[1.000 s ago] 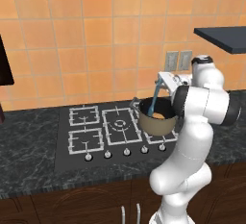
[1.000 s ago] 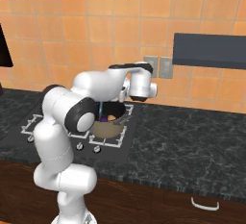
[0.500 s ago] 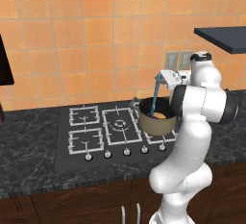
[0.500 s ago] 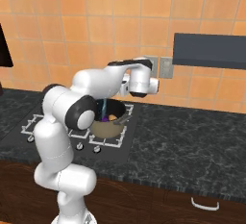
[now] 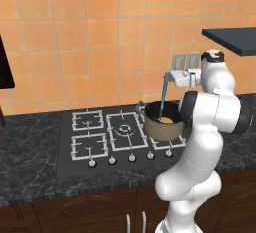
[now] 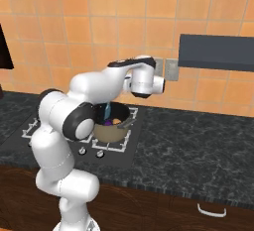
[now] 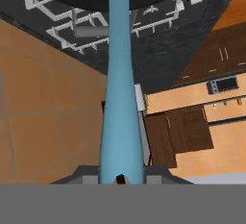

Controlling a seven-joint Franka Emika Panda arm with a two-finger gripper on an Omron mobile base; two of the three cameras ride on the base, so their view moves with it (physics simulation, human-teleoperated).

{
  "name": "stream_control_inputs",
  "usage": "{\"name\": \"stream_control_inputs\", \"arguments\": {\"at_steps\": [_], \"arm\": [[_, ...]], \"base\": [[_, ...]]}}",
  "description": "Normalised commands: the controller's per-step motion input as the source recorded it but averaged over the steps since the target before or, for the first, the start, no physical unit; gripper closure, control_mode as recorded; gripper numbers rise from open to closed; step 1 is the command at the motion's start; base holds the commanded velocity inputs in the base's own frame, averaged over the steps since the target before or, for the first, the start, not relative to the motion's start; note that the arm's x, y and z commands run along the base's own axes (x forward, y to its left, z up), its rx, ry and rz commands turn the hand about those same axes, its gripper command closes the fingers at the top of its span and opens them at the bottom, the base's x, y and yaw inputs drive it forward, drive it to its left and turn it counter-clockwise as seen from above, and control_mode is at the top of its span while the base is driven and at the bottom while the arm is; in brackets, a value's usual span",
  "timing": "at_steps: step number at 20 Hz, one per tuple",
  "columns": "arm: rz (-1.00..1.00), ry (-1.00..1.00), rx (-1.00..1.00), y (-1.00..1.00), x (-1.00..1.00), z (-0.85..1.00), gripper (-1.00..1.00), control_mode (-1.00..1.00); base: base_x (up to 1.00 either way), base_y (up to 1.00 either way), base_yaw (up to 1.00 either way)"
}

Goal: Put the potato and eggplant in the pot. Retrieve the spatula and lightly stir the vegetables in the pot.

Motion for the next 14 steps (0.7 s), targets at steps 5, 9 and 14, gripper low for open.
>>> {"name": "stream_control_inputs", "arguments": {"at_steps": [5, 9, 14], "arm": [[-0.12, 0.3, 0.01, -0.01, 0.08, 0.11, 1.0, -1.0], [-0.07, 0.31, -0.06, -0.16, 0.27, -0.48, 1.0, -1.0], [-0.01, 0.17, -0.13, -0.18, 0.27, -0.4, 1.0, -1.0]], "base": [[0.0, 0.0, 0.0], [0.0, 0.0, 0.0], [0.0, 0.0, 0.0]]}}
